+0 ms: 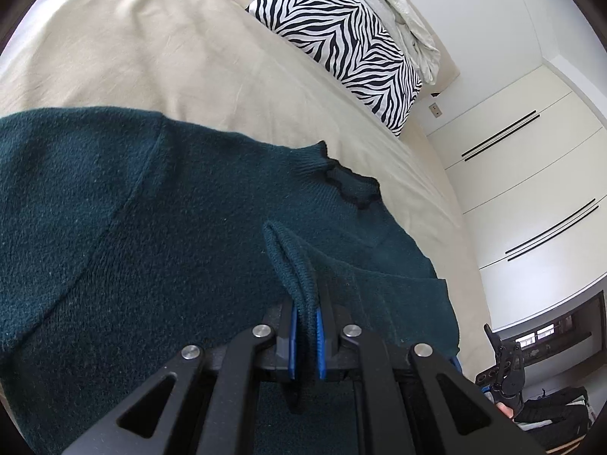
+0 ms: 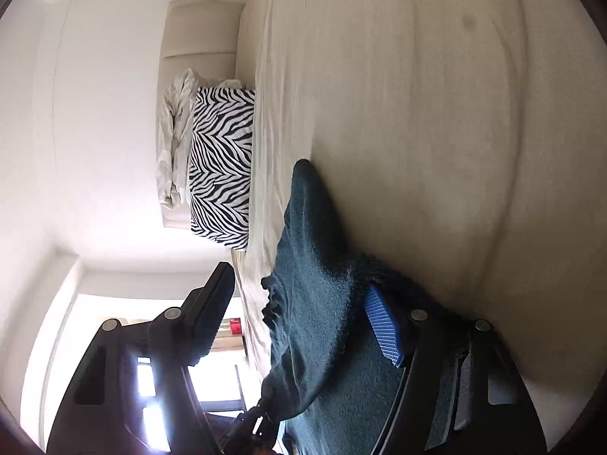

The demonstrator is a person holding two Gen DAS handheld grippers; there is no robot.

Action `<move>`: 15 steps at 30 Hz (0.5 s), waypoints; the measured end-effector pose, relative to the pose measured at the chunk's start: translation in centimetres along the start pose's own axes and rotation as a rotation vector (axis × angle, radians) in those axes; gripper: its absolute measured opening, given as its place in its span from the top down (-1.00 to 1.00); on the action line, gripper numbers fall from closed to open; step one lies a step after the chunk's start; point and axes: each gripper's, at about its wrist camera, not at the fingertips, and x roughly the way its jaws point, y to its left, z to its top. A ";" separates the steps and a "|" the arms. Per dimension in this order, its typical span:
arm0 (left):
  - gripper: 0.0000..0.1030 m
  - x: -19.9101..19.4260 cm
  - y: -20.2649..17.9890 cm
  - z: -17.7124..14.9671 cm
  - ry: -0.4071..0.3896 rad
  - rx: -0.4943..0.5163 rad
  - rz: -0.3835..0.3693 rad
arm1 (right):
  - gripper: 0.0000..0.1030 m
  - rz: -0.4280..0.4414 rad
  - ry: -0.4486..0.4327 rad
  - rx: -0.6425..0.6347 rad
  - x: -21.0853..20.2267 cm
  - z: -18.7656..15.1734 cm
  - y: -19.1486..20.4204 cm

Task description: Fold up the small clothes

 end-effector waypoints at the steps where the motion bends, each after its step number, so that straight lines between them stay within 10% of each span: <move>1: 0.83 0.2 0.2 -0.2 0.003 0.000 0.006 | -0.19 0.009 0.001 0.001 -0.1 0.2 -0.4; 15: 0.76 0.3 0.3 0.4 -0.045 0.062 0.029 | -0.24 -0.094 0.071 -0.187 -3.3 -1.0 3.4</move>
